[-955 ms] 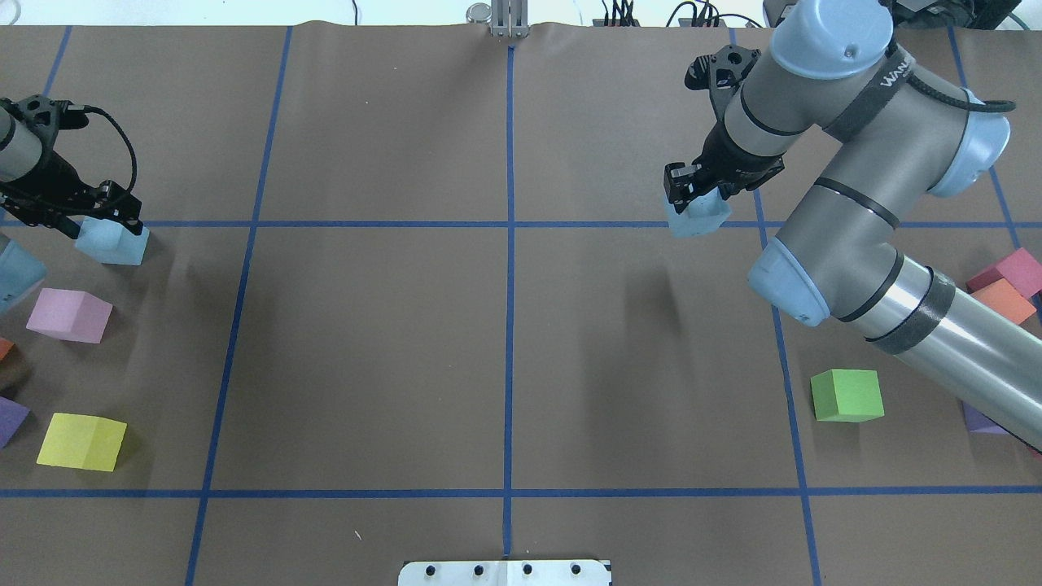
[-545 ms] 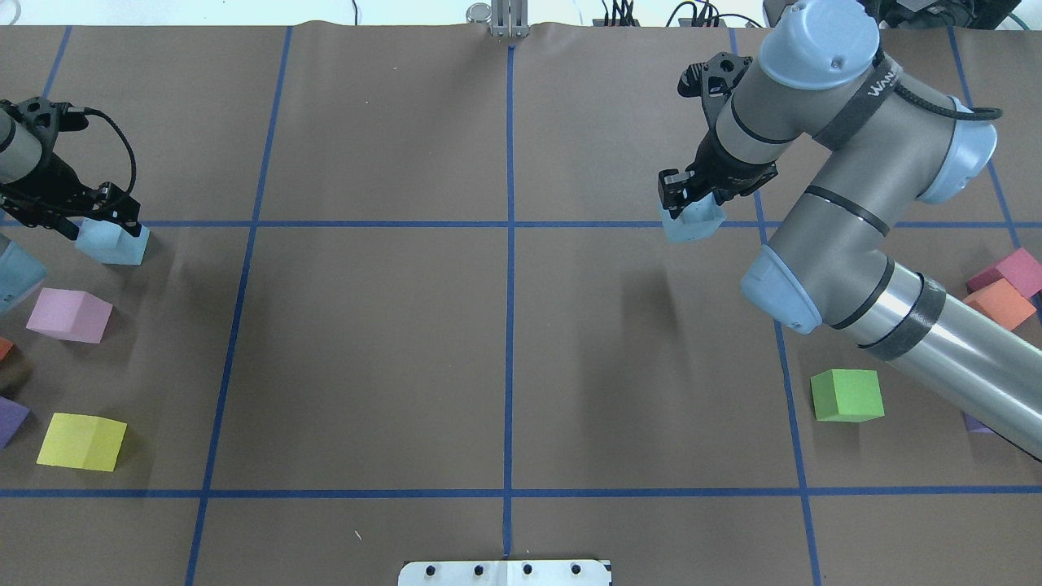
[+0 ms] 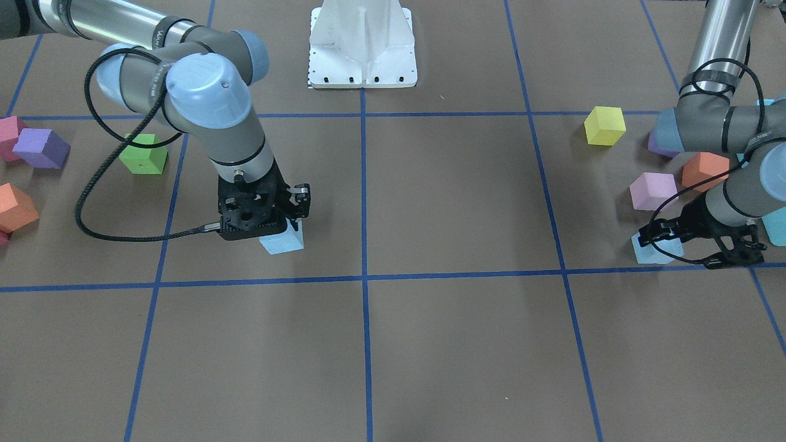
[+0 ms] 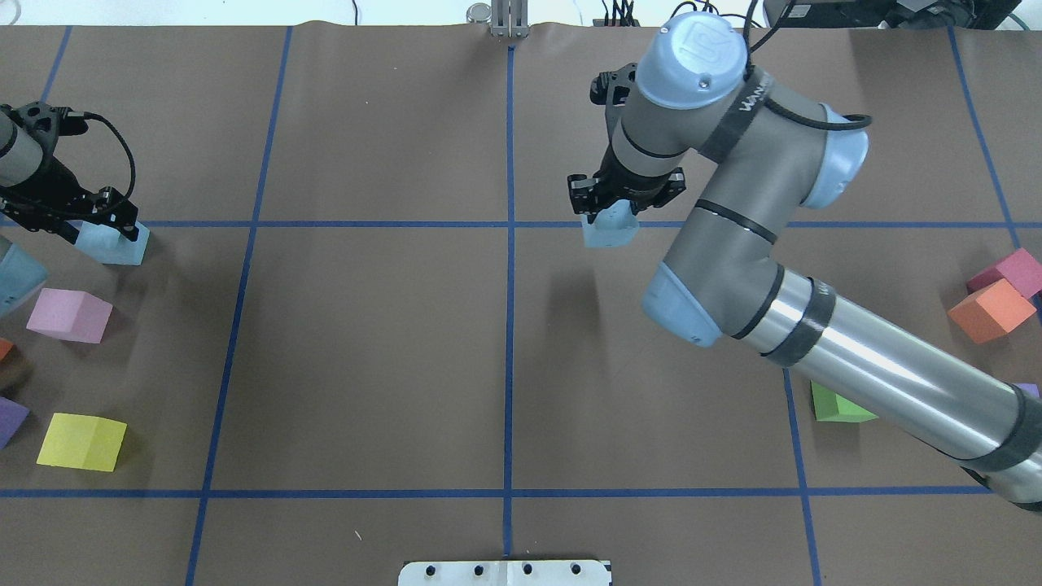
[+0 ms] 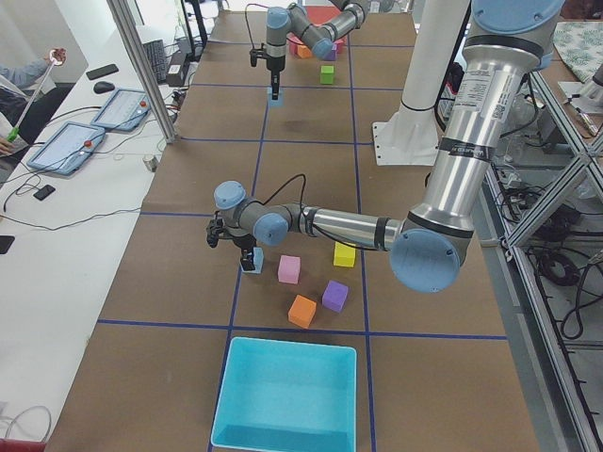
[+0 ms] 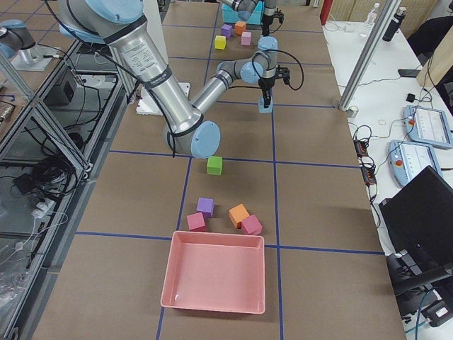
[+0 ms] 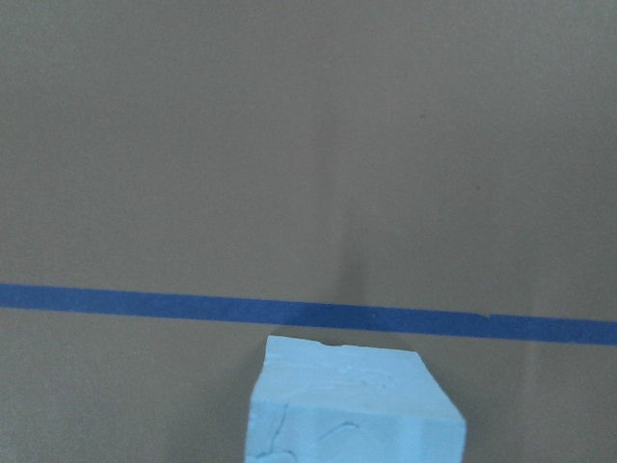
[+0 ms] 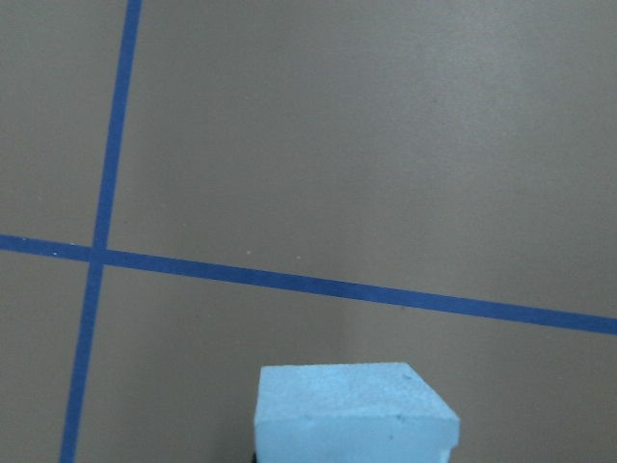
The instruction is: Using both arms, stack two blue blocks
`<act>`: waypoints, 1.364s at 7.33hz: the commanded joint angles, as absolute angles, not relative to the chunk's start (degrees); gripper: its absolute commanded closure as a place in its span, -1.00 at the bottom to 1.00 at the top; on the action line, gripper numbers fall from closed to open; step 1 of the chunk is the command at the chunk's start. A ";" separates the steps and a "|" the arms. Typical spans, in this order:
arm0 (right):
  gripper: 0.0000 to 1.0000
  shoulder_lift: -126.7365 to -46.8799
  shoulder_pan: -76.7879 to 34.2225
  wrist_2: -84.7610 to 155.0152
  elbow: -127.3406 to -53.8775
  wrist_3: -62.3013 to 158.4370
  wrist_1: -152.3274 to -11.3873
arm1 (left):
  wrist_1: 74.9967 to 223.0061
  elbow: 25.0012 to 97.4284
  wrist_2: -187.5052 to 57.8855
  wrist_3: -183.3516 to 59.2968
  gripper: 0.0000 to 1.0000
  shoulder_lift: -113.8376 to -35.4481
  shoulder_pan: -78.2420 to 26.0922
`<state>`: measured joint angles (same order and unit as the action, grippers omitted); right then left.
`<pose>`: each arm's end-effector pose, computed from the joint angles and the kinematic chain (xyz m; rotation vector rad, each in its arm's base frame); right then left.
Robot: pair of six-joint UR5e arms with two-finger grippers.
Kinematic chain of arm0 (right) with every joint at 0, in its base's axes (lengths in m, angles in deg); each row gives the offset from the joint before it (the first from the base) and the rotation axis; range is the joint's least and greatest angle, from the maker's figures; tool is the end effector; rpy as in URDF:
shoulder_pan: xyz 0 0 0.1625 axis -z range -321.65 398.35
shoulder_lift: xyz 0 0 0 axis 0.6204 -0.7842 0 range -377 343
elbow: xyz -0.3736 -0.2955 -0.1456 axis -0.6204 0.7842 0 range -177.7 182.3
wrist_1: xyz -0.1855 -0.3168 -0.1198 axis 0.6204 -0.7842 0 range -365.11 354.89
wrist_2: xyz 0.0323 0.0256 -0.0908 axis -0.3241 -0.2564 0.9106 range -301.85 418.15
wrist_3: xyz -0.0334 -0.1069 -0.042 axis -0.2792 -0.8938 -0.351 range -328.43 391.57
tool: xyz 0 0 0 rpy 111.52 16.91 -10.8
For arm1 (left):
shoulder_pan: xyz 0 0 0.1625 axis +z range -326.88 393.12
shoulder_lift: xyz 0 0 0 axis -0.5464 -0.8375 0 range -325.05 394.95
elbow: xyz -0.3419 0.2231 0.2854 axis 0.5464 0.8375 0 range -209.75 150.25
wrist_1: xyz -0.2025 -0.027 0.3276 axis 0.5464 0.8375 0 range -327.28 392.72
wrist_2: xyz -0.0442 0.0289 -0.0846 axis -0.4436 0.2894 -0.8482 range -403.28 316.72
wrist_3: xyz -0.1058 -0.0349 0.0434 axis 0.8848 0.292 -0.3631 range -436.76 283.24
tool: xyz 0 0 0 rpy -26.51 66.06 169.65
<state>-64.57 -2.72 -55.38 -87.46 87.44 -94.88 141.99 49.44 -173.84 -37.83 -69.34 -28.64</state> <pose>-0.5109 -0.5586 0.3004 0.1348 -0.8162 -0.0378 0.2406 -0.5652 0.6684 -0.0696 0.7915 -0.0361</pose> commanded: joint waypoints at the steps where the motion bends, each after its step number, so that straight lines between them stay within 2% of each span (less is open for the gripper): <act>1: 0.05 -57.10 0.63 -52.69 -80.60 93.07 -94.50 | 142.06 49.35 -173.62 -37.73 -0.47 -69.37 -27.44; 3: 0.04 -54.97 2.74 -50.32 -78.83 95.28 -94.41 | 142.06 49.26 -173.62 -37.73 -0.30 -69.81 -27.26; 5: 0.04 -53.57 3.98 -49.08 -76.55 96.51 -93.18 | 139.44 53.54 -174.23 -37.56 -0.29 -70.60 -27.61; 7: 0.04 -50.85 6.43 -46.02 -70.95 96.52 -93.09 | 129.11 58.64 -174.06 -37.38 -0.29 -74.36 -27.79; 10: 0.03 -51.45 7.85 -45.91 -70.12 95.90 -92.47 | 123.96 59.98 -174.23 -28.70 -0.30 -81.75 -27.52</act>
